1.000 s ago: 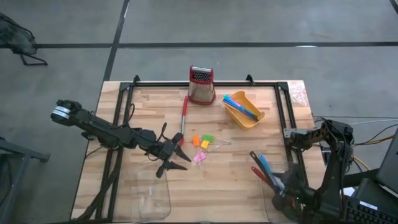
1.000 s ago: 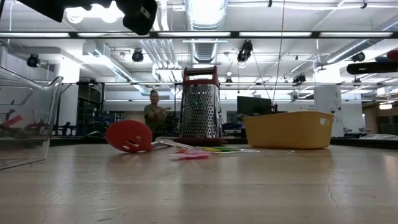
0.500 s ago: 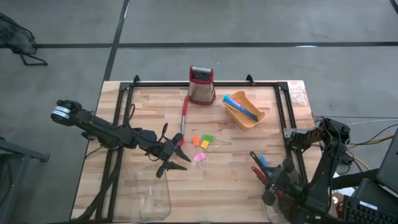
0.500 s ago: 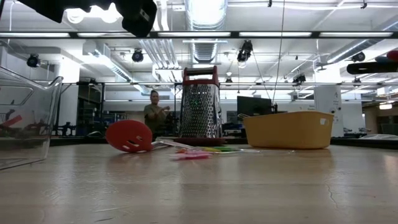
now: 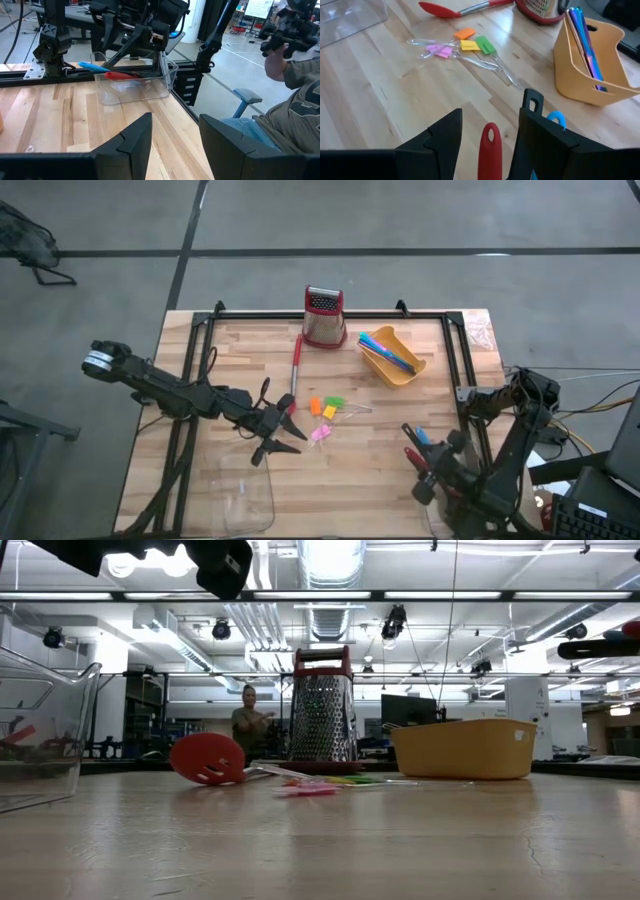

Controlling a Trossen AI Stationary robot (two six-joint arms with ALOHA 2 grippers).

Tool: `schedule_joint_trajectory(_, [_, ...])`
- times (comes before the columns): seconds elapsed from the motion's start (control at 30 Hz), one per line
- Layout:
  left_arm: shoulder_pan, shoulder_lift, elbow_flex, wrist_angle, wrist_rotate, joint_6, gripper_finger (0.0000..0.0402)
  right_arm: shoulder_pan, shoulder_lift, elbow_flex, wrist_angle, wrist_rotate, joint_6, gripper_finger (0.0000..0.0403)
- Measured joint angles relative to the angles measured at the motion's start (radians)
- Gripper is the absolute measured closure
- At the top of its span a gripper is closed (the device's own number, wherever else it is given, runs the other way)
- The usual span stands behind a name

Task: Pick & Place Kitchen Items
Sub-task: Put the red draining spoon into the right transparent bin

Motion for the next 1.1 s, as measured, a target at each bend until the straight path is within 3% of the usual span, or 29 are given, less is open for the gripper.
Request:
schedule_joint_trajectory(0.3, [0.0, 0.004, 0.0, -0.009, -0.014, -0.012, 0.0232, -0.061, 0.0, 0.033, 0.016, 0.017, -0.116, 0.0201])
schedule_joint_trajectory(0.47, [0.005, 0.004, 0.004, -0.144, -0.242, -0.1, 0.0232, -0.108, 0.0, 0.063, 0.03, 0.019, -0.2, 0.0211])
schedule_joint_trajectory(0.73, [0.013, 0.027, 0.151, -0.68, -0.522, -0.293, 0.0232, -0.175, 0.0, 0.07, 0.034, 0.046, -0.289, 0.0221])
schedule_joint_trajectory(0.83, [0.019, 0.048, 0.212, -0.804, -0.54, -0.317, 0.0232, -0.193, 0.0, 0.069, 0.035, 0.045, -0.295, 0.0224])
schedule_joint_trajectory(1.1, [0.049, 0.127, 0.275, -0.897, -0.542, -0.291, 0.0232, -0.196, -0.001, 0.084, 0.038, 0.035, -0.322, 0.0223])
